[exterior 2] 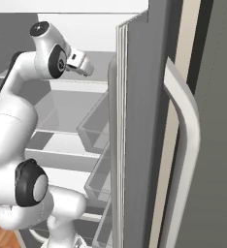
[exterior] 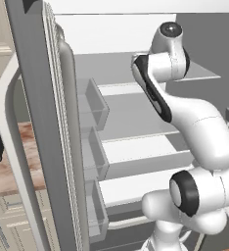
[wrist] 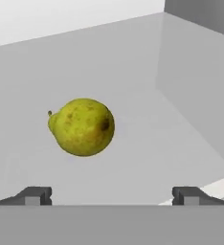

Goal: Place the cold items (pear and sweet potato) from the fridge in one tupperware on the dining counter. Place the warm items (kebab skewer and hot dog) in the stove area in another tupperware.

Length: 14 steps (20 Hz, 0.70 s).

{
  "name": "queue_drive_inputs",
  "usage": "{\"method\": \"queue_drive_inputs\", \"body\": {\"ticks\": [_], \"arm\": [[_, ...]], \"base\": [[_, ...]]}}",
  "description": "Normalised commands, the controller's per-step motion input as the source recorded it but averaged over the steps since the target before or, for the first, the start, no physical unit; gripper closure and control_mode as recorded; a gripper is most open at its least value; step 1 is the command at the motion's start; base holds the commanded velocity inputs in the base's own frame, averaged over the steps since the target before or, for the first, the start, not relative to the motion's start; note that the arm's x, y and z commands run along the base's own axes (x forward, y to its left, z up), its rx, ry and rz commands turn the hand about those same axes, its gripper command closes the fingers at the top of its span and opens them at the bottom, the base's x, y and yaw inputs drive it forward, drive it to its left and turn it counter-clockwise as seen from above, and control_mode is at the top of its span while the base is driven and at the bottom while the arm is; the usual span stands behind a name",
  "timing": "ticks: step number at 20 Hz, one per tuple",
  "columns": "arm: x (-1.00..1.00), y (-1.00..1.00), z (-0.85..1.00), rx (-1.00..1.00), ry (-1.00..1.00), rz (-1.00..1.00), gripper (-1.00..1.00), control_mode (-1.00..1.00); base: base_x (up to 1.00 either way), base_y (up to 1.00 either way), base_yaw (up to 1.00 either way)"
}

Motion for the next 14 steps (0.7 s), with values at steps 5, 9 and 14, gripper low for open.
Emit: {"method": "queue_drive_inputs", "body": {"ticks": [5, 9, 14], "arm": [[0.48, 0.00, -0.12, 0.00, -0.06, 0.33, -1.00, -1.00], [0.22, 0.00, -0.08, -0.09, -0.15, 0.29, -1.00, -1.00], [0.17, 0.02, 0.00, -0.25, -0.01, 0.02, -1.00, -1.00]], "base": [[0.00, 0.00, 0.00], [0.00, 0.00, 0.00], [0.00, 0.00, 0.00]]}}
